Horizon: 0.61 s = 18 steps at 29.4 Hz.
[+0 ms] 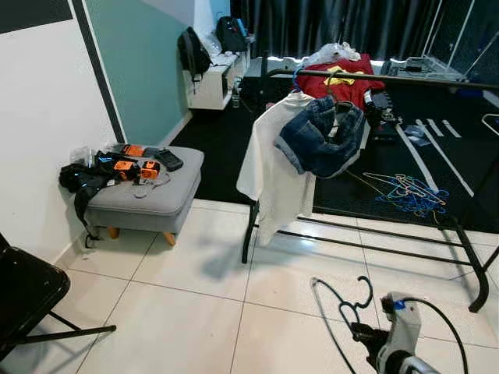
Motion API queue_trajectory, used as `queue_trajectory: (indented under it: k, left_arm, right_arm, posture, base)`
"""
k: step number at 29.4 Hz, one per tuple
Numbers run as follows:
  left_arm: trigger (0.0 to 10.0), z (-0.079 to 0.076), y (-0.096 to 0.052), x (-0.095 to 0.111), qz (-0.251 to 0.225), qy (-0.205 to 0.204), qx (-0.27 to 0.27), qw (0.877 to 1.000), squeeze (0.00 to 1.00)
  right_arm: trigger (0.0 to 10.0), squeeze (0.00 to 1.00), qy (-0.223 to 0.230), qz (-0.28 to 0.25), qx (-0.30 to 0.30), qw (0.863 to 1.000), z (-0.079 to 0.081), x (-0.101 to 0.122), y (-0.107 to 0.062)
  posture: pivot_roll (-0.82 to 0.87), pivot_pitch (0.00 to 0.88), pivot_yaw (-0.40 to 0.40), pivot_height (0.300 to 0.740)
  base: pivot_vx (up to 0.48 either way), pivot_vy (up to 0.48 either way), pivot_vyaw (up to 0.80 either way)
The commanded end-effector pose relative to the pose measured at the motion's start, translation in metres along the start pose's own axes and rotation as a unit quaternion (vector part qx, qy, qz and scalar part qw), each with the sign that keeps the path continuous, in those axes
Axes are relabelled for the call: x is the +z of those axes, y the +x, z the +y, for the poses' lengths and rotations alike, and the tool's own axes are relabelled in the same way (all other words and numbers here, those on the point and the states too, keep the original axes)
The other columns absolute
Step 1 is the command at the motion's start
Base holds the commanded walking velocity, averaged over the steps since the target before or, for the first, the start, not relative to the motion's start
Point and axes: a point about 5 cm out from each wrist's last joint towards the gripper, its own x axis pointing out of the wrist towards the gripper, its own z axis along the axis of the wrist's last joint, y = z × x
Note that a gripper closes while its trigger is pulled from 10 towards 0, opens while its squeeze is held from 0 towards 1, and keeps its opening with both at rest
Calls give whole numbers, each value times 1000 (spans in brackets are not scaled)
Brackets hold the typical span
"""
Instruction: Hang hanger
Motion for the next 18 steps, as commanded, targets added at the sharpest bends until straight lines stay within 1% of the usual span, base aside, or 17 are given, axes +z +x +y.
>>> queue_trajectory:
  k: [1, 18]
  left_arm:
    - [10000, -42, -82, 58, -279, 113, -479, 825, 0]
    - [10000, -42, -82, 58, -279, 113, -479, 825, 0]
  right_arm:
    - [10000, 0, 8, -14, -5, 1000, -4, -9, -4]
    - [10000, 0, 8, -14, -5, 1000, -4, -9, -4]
  posture:
    - [-68, 0, -6, 740]
    - [-68, 0, -6, 740]
  base:
    - [0, 0, 0]
    - [0, 0, 0]
